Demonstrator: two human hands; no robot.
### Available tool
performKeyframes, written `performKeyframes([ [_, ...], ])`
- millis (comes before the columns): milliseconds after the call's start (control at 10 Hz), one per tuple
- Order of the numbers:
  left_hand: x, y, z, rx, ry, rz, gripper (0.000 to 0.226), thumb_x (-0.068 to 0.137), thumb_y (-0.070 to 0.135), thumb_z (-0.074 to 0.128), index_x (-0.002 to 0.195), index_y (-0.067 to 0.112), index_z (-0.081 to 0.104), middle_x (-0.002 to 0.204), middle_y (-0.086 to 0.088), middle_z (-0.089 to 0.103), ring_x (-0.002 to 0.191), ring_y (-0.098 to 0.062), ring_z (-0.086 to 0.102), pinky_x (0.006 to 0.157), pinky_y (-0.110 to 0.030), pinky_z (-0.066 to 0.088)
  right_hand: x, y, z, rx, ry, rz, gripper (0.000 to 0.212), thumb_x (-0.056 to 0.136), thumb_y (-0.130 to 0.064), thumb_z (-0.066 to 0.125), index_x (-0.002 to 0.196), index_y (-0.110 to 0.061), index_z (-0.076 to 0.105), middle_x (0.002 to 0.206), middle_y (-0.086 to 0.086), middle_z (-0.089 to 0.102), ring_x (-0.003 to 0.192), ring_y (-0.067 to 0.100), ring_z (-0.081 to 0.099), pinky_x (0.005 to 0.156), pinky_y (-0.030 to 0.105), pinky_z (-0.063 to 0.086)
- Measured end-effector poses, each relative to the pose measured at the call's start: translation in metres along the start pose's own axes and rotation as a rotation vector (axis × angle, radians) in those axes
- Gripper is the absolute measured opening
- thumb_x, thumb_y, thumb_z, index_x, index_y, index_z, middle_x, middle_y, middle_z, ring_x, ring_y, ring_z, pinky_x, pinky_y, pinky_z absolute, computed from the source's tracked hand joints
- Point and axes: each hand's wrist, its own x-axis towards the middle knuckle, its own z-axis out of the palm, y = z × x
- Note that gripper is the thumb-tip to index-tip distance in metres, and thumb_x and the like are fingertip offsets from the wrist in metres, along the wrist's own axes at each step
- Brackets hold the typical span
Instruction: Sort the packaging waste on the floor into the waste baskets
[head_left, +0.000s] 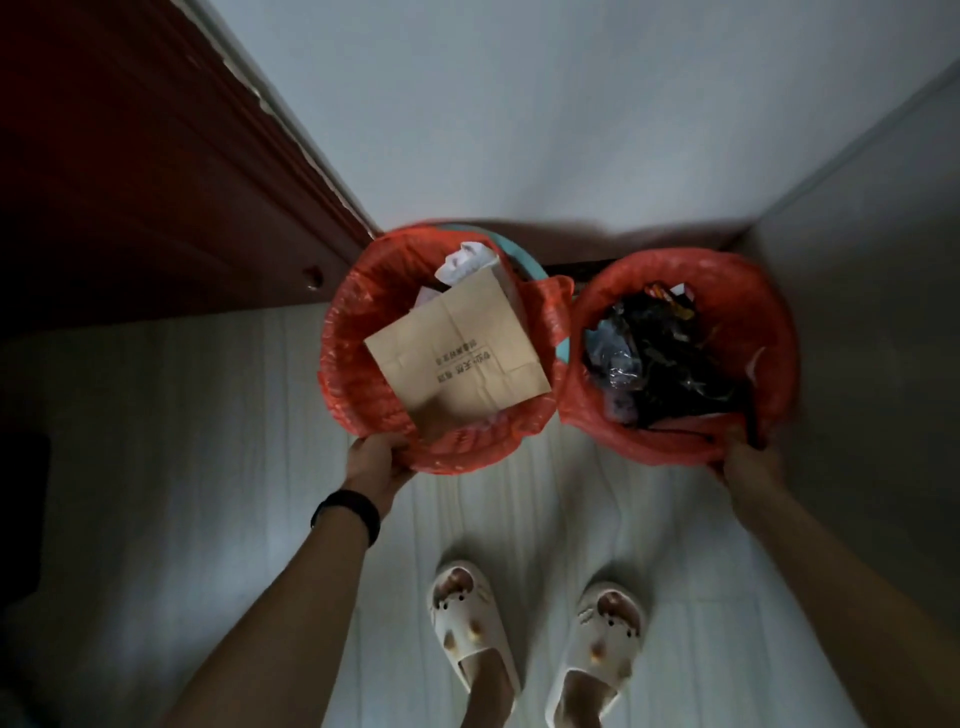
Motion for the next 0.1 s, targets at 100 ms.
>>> performKeyframes([
  [100,-0.0066,0.0022,0.0000,0.116,-0.016,0.006,0.028,0.092,0.014,0.057,0.119,0.009,0.056,0.094,-0.008,0.067,0.085,-0.024,0.065,0.076,-0.037,0.054,0.0048,-0.0103,0.0080,-0.086,0.010,0.028,0.052,0.080,-0.047,0.068,0.114,-0.008,0.066,0.108,0.014,0.068,0.099,0.034,0.067,0.085,0.049,0.055],
])
